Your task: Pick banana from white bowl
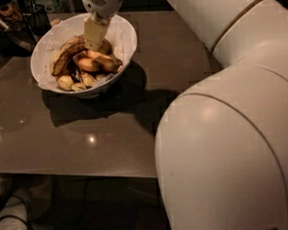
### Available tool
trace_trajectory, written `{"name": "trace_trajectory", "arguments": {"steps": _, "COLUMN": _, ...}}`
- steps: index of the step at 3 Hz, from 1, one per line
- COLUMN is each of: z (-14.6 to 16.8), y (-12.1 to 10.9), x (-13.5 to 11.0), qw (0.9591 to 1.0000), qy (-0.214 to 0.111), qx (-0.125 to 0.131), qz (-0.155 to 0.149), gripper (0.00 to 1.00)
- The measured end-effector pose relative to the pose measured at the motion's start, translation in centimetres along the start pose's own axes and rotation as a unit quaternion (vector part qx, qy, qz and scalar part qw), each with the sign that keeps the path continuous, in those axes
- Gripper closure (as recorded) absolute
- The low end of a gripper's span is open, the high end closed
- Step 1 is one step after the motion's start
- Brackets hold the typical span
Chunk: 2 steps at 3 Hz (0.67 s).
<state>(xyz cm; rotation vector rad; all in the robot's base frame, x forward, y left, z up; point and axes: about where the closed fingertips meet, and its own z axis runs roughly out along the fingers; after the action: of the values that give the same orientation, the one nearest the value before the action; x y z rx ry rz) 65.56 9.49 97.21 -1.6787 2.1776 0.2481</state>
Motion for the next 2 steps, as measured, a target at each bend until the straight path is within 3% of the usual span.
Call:
{"name": "trace_trajectory", "arguments": {"steps": 1, "z": -3.79, "y": 2.12, "x": -0.21, "qw": 0.9989, "qy": -0.027, "qx": 0.026, "qz": -0.027, "gripper": 1.00}}
{"name": "trace_trajectory", "arguments": {"steps": 2, "z": -3.79, "y": 2.12, "x": -0.21, "qw": 0.9989, "qy": -0.027, "qx": 0.026, "qz": -0.027, "gripper": 1.00}}
